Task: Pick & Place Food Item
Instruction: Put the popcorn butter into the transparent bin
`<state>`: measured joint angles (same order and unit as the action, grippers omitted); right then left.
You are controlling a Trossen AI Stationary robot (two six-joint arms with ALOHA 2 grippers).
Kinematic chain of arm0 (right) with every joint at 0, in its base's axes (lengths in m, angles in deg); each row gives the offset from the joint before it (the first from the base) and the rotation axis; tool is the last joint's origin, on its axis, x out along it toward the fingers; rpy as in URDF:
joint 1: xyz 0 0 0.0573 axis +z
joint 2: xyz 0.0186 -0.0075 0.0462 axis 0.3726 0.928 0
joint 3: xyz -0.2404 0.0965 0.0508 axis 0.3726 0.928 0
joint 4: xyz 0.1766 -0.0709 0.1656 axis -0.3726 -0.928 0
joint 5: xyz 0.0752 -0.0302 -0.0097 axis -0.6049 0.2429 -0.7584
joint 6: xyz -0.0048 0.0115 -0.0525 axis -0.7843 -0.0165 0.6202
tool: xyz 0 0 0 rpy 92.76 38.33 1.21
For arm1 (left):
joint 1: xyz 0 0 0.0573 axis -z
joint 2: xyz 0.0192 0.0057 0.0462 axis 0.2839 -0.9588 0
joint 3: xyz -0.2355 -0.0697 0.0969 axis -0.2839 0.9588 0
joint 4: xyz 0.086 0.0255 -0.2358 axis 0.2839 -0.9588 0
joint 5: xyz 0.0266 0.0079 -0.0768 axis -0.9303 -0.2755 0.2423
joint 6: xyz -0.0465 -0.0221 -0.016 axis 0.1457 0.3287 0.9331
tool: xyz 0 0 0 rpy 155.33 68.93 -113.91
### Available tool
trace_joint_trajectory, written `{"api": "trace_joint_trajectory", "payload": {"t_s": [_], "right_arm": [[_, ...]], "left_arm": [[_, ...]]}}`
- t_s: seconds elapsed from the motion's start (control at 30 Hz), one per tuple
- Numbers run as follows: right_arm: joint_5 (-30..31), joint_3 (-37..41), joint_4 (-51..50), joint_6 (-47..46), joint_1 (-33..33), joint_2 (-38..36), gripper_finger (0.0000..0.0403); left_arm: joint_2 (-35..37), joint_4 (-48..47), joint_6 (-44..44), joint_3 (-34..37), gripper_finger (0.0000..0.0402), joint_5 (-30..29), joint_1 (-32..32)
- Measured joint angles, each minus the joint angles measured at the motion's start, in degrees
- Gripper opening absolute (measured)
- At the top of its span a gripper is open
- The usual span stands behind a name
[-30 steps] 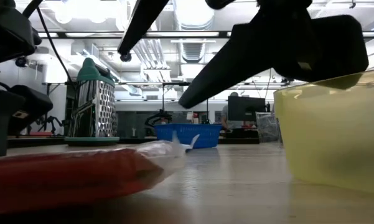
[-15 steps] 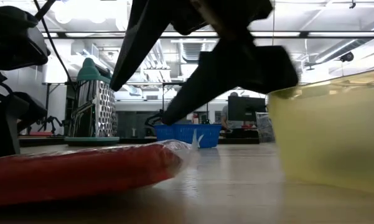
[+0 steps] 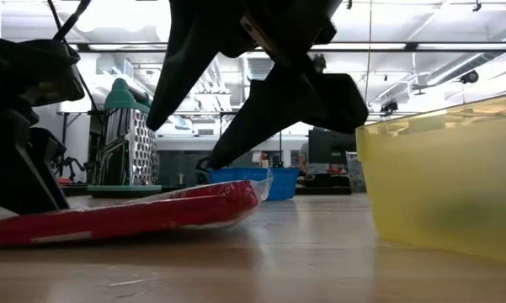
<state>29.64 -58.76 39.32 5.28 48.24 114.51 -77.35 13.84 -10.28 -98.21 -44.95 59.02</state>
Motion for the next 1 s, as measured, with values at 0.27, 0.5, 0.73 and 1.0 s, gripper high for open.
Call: {"api": "trace_joint_trajectory", "payload": {"t_s": [0.27, 0.5, 0.73, 1.0], "right_arm": [[0.26, 0.04, -5.36, 2.77, -3.41, -2.37, 0.0203], [0.43, 0.04, -15.57, 3.29, -6.10, -7.37, 0.0203], [0.39, 0.13, -17.06, 4.12, -6.72, -9.05, 0.0203], [0.35, 3.76, -16.72, 4.27, -6.70, -8.85, 0.0203]], "left_arm": [[0.02, -0.19, 1.35, 0.00, 0.0149, -0.90, -0.49], [0.04, -1.78, 2.69, 0.00, 0.0149, -2.53, -2.94], [1.06, -3.11, 2.54, 0.03, 0.0149, -2.20, -5.89], [1.61, -3.56, 2.14, 0.11, 0.0149, -1.63, -5.99]]}}
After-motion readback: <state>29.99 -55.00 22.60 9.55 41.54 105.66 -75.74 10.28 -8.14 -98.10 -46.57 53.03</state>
